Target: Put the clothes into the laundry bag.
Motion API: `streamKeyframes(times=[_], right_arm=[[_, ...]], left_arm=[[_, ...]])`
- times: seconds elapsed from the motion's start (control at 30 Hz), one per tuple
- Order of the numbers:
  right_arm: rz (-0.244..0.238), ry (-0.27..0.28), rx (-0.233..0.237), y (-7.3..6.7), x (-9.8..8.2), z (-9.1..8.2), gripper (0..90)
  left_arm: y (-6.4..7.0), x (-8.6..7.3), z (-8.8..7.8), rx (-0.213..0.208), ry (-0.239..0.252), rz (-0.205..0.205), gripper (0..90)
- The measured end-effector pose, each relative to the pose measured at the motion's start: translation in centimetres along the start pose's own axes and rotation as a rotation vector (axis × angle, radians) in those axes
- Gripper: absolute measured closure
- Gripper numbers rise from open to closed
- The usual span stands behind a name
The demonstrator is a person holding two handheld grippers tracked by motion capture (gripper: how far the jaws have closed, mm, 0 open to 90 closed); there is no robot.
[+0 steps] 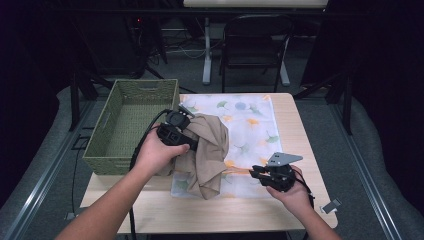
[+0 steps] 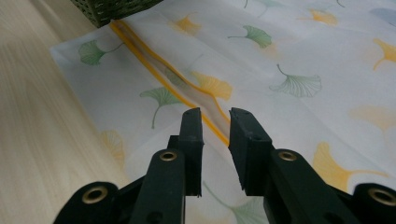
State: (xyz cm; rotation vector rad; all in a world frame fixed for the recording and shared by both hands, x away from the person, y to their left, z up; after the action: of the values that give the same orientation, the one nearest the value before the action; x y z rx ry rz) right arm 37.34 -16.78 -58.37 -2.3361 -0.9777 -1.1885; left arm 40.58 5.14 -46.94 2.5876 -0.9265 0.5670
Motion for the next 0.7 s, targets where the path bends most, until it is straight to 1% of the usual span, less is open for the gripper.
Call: streamKeyframes(times=[0.07, 0.1, 0.17, 0.27, 0.37, 0.47, 0.53, 0.57, 0.6, 0.63, 0.67, 0.7], right_arm=[[-0.008, -0.008, 0.004, -0.1, 0.3, 0.8, 75.5], [-0.013, -0.016, 0.007, -0.2, 0.3, 1.2, 75.5], [-0.041, -0.04, 0.007, -0.3, 0.4, 2.0, 75.5], [-0.061, -0.054, 0.011, -0.3, 0.5, 3.4, 75.5], [-0.059, -0.08, 0.029, -0.1, 0.3, 4.7, 76.3], [-0.048, -0.101, 0.047, 0.1, 0.0, 5.9, 77.8], [-0.029, -0.108, 0.057, 0.4, -0.1, 6.5, 78.7], [-0.016, -0.102, 0.057, 0.5, 0.0, 6.9, 79.2], [-0.012, -0.111, 0.055, 0.7, -0.1, 7.2, 79.2], [-0.008, -0.103, 0.054, 0.7, 0.0, 7.4, 79.3], [-0.016, -0.113, 0.053, 0.8, 0.1, 7.5, 79.2], [-0.017, -0.109, 0.058, 0.8, 0.3, 7.6, 79.2]], left_arm=[[0.0, -0.1, 0.1, -0.003, 0.006, 0.002, 62.2], [0.0, -0.3, 0.1, -0.005, 0.001, 0.001, 62.2], [0.0, -0.5, 0.2, -0.006, 0.001, 0.0, 62.2], [0.0, -0.7, 0.3, -0.002, -0.004, 0.004, 62.2], [0.1, -0.8, 0.4, -0.004, 0.0, 0.005, 62.2], [0.2, -0.9, 0.5, -0.005, -0.002, 0.009, 62.2], [0.3, -0.9, 0.5, -0.007, -0.003, 0.01, 62.2], [0.4, -0.9, 0.6, -0.007, -0.003, 0.011, 62.2], [0.4, -0.9, 0.6, -0.008, -0.003, 0.012, 62.2], [0.5, -0.9, 0.6, -0.008, -0.003, 0.014, 62.2], [0.5, -0.9, 0.6, -0.01, -0.003, 0.013, 62.2], [0.6, -0.9, 0.6, -0.01, -0.003, 0.013, 62.2]])
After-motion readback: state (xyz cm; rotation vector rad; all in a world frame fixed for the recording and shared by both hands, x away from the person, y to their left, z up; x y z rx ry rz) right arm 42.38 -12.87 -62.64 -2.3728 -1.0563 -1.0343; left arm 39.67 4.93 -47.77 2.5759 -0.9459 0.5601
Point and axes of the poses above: each handheld gripper's, and its own axes: z roughly forward along the jaws, x roughly out of its top, y roughly to its right, the point moved 10 cm from there along z, roughly forward along the jaws, and after that the axes turned 3 degrees about -x, right-handed, at the moved point
